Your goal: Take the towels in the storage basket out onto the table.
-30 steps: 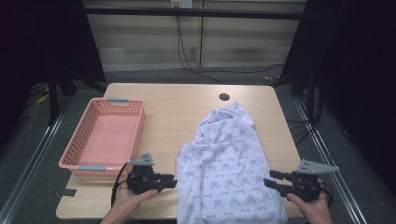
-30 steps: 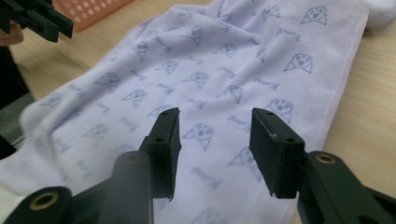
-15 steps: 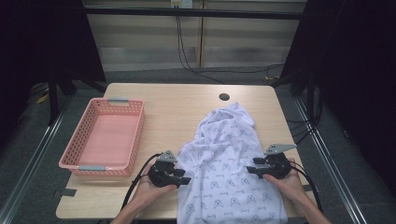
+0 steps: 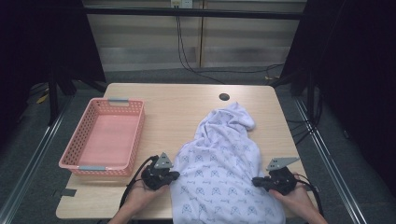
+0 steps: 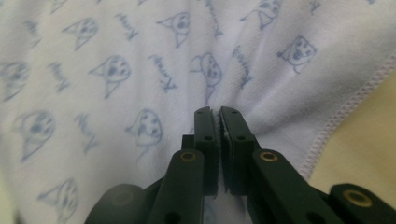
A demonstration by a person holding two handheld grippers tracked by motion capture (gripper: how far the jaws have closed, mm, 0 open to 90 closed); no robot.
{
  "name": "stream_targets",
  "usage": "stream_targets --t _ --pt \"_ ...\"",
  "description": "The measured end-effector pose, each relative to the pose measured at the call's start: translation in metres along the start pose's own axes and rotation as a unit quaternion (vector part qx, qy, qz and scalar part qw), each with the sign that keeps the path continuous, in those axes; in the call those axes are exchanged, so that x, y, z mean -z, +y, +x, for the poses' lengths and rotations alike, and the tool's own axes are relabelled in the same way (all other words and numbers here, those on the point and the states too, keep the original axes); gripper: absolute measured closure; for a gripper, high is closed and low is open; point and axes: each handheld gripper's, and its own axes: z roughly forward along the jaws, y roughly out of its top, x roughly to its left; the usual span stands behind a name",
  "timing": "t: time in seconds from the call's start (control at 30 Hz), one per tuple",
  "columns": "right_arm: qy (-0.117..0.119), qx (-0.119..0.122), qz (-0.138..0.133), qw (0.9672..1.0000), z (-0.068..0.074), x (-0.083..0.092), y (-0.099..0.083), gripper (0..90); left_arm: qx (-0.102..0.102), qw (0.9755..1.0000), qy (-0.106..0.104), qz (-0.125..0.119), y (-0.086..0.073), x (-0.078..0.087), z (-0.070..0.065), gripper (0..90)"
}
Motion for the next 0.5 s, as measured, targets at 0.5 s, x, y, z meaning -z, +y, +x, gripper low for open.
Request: stream_targets --t 0.5 --pt "0.013 -0.012 -0.063 0.9978 0.001 0.019 0.013 65.4 0.028 0.9936 -0.108 0.016 -0.038 0.037 -0.022 87.1"
